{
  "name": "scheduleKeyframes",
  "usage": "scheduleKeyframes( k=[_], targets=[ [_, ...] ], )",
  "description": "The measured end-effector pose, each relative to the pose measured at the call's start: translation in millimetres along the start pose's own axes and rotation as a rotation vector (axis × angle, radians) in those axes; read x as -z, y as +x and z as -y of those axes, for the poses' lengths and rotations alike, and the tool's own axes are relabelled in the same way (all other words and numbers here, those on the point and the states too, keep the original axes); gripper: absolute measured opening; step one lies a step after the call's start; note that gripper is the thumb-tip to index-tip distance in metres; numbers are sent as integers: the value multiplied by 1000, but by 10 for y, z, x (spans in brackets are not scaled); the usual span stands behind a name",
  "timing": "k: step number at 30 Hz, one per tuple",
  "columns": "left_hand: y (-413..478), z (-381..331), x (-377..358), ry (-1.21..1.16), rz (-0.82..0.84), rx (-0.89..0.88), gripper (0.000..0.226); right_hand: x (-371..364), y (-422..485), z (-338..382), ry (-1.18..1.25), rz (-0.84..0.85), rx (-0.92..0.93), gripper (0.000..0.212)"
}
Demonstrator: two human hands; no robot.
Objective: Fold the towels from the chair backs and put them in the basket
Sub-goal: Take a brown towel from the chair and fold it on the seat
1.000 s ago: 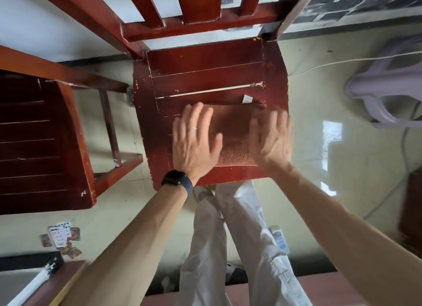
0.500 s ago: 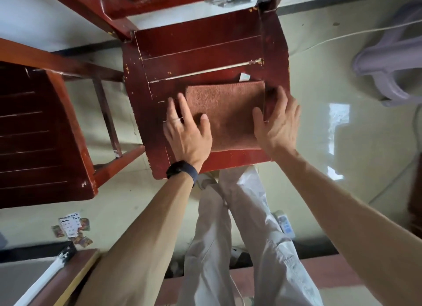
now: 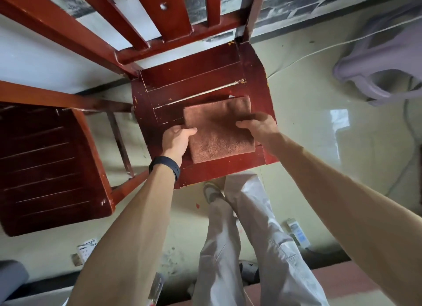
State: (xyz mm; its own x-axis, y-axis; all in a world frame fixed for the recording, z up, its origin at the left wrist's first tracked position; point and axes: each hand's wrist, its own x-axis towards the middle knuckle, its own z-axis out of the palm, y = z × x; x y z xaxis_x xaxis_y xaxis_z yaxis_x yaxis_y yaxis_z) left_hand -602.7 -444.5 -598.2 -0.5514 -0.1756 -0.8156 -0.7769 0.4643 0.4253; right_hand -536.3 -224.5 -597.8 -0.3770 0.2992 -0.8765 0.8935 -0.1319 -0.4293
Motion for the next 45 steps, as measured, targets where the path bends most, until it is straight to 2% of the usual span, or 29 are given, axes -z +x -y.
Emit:
scheduleKeyframes(
  k=[3, 9, 13, 14, 17, 22, 28, 34, 41, 45],
  targets=[
    [-235, -51, 168, -69, 65, -93, 25, 115, -277, 53, 128, 33, 75, 24],
    [-917, -426, 620, -94, 280, -226, 33, 544, -1289, 275, 259, 109, 234, 28],
    [-1647, -902, 931, -112, 415, -322, 73, 962, -2366, 428, 364, 150, 333, 41],
    [-1879, -1049, 998, -104, 458, -353, 76, 1059, -2646, 461, 386, 145, 360, 42],
    [-2612, -1519, 1114, -67, 608, -477, 59, 1345, -3433, 535, 459, 50, 456, 47],
    [-3724, -2202, 970, 26, 819, -637, 50, 1875, -4520, 507, 560, -157, 631, 45],
    [-4809, -2768, 343, 166, 1000, -767, 37, 2619, -5338, 206, 658, -391, 773, 45],
    [-5864, -2935, -572, 275, 1184, -842, 31, 3371, -5919, -348, 759, -650, 847, 44],
    [-6918, -2974, -1802, 432, 1351, -919, 41, 4374, -6299, -1036, 894, -834, 867, 47],
    [-7309, -2984, -2599, 486, 1402, -918, 33, 5020, -6261, -1379, 935, -907, 852, 46]
  ],
)
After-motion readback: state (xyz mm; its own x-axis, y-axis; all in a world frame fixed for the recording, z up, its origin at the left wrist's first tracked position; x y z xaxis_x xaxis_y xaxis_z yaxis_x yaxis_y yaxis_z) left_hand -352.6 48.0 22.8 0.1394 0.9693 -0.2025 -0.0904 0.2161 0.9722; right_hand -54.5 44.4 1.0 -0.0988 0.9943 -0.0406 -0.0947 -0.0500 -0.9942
